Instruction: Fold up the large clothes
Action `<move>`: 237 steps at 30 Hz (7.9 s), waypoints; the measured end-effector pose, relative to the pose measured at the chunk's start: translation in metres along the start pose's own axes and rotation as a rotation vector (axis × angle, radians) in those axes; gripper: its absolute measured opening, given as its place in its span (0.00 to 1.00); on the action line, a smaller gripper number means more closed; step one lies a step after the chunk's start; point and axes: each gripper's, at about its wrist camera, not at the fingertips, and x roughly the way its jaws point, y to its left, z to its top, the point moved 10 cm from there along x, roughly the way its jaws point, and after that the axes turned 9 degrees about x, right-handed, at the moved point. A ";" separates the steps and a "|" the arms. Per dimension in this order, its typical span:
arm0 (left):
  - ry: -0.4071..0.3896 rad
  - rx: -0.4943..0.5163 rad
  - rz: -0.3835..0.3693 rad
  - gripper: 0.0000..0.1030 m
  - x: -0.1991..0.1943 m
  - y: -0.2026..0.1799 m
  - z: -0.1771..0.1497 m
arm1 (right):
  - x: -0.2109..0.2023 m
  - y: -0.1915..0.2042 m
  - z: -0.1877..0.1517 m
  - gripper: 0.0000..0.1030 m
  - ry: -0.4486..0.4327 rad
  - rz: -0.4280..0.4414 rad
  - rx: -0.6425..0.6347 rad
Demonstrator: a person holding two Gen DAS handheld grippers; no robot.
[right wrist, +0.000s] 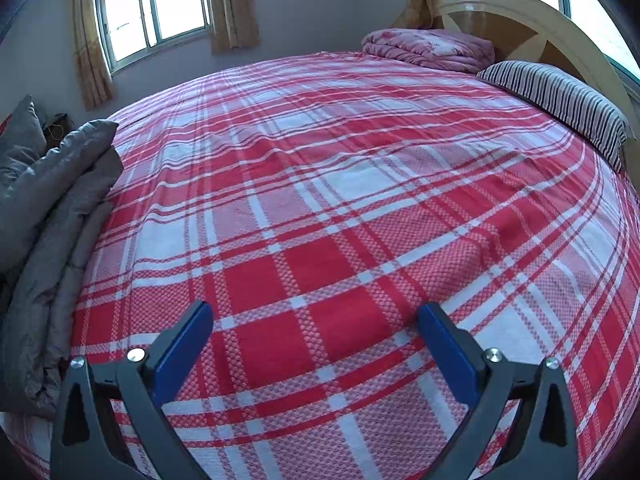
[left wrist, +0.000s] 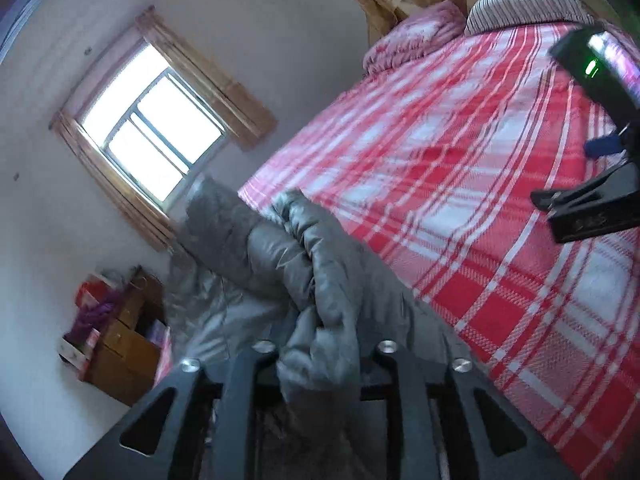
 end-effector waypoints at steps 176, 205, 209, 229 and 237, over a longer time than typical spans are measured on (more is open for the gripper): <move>0.279 -0.983 -0.399 0.99 0.147 0.110 -0.167 | 0.052 0.200 0.017 0.84 0.169 0.528 -0.029; 0.244 -0.935 -0.400 0.99 0.158 0.099 -0.150 | 0.048 0.186 0.017 0.85 0.157 0.537 0.078; 0.238 -0.920 -0.407 0.99 0.158 0.095 -0.144 | 0.045 0.199 0.009 0.70 0.193 0.587 0.007; 0.101 -0.739 -0.398 0.24 0.112 0.100 -0.089 | 0.030 0.216 0.008 0.23 0.248 0.737 0.002; -0.018 -0.697 -0.293 0.23 0.027 0.142 -0.082 | -0.048 0.214 0.005 0.21 0.158 0.862 0.007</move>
